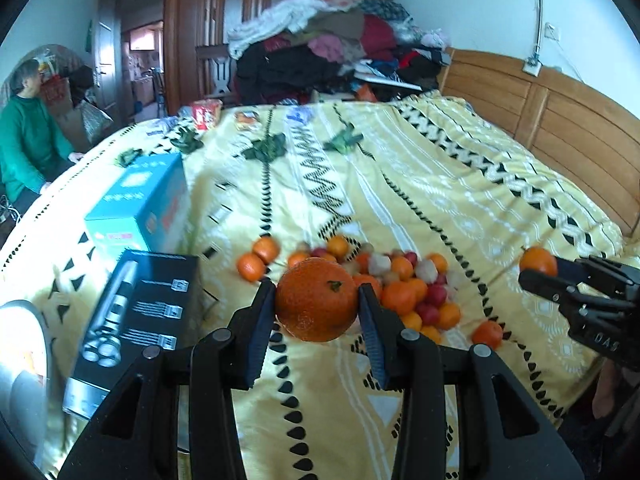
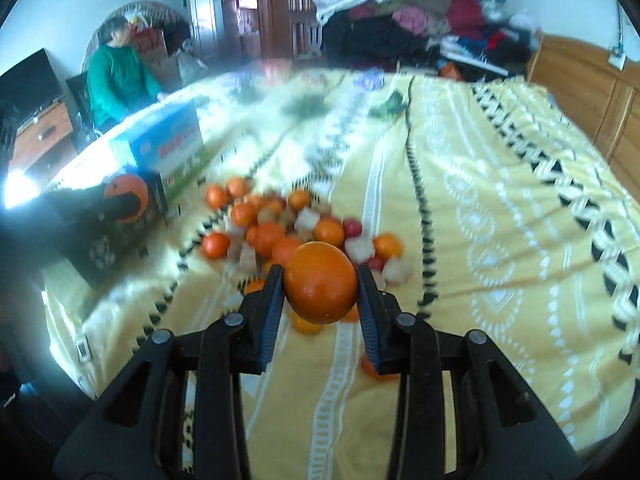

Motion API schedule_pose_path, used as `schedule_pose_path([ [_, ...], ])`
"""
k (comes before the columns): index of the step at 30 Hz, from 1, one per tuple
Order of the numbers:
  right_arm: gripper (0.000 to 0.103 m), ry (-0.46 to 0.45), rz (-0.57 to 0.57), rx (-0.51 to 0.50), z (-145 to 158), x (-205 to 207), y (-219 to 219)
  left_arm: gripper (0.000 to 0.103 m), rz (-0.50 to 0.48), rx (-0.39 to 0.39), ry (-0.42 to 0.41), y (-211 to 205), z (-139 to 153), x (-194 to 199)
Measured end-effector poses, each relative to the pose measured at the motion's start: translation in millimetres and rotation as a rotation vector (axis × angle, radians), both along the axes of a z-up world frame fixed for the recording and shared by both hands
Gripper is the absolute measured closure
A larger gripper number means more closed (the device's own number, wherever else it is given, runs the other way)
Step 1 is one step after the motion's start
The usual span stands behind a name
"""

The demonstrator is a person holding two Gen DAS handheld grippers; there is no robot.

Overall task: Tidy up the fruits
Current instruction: 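Carry both held oranges over the steel bowl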

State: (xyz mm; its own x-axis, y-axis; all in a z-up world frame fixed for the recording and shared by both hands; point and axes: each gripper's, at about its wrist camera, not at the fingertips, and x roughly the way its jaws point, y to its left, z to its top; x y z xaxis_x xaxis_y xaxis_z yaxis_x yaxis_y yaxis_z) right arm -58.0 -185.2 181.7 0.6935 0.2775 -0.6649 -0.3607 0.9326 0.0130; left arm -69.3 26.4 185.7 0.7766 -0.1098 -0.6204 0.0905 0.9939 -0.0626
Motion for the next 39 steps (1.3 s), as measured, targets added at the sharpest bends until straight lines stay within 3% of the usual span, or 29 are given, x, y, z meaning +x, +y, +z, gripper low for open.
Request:
schedule_pose_path([
  [6,0.067,-0.060,0.044,0.033,26,0,26,0.060,0.063,0.007,-0.041,29,20,-12],
  [10,0.067,-0.083,0.106,0.071,43,2,57,0.060,0.144,0.000,-0.070,69,35,-28],
  [17,0.067,-0.094,0.316,0.149,75,-4,154,0.060,0.400,-0.031,-0.091,193,52,-80],
  [22,0.067,-0.055,0.507,0.163,81,-17,249,0.061,0.623,-0.059,-0.068,295,44,-130],
  [26,0.067,0.005,0.640,0.151,72,-29,319,0.061,0.763,-0.097,-0.003,361,18,-161],
  [29,0.067,0.059,0.707,0.123,54,-38,359,0.061,0.809,-0.128,0.059,391,-7,-174],
  [34,0.067,0.179,0.760,0.072,15,-48,399,0.061,0.788,-0.144,0.140,389,-41,-172],
  [39,0.067,0.262,0.777,0.029,-15,-58,414,0.061,0.762,-0.125,0.177,382,-52,-160],
])
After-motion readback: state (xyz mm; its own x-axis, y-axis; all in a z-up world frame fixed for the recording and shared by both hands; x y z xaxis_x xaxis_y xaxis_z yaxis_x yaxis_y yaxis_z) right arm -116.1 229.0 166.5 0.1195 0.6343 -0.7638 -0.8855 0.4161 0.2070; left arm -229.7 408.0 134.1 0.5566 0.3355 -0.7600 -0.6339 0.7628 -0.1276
